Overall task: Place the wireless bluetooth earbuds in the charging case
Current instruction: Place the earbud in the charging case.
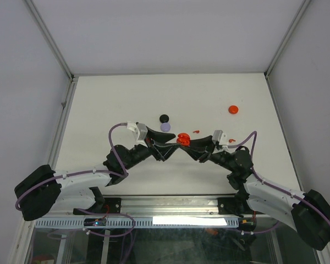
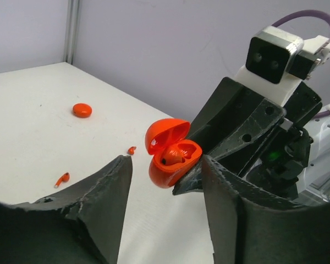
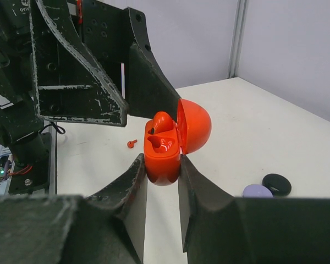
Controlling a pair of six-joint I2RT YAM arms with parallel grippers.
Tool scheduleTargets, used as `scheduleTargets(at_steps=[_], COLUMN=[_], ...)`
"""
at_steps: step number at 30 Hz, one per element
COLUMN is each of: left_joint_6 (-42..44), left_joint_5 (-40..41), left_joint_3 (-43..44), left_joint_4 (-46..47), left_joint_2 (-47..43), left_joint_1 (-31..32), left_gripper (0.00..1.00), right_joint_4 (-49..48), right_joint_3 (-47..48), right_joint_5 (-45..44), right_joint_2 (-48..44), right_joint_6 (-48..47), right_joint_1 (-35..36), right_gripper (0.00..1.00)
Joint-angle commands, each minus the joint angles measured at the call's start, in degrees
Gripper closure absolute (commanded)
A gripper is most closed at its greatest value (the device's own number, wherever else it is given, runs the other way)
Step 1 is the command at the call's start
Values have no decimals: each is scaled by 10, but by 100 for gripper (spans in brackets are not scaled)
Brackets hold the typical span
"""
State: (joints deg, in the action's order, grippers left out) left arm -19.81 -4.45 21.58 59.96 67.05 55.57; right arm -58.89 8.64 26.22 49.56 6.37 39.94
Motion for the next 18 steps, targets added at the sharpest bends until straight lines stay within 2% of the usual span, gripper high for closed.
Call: scheduleTargets(at_steps=[1,6,11,18], left_joint_6=[10,-1,-24,-82], left_joint_5=[30,87,174,267], left_joint_3=[15,37,61,89], left_joint_4=[-63,-197,-364,-532], left_joint_2=[-42,-92,-115,-92], left_joint_1=[5,5,4,-1], left_gripper=[43,29,10,1], right_joint_4=[-51,-42,-38,-38], right_joint_3=[-1,-6,-11,-12], right_joint_5=[-14,-24,-34,-50], right_joint_2=[-6,-4,1,31], right_joint_6=[-1,-6,-10,-11], right_joint_1=[2,2,2,3], right_gripper=[100,100,100,100])
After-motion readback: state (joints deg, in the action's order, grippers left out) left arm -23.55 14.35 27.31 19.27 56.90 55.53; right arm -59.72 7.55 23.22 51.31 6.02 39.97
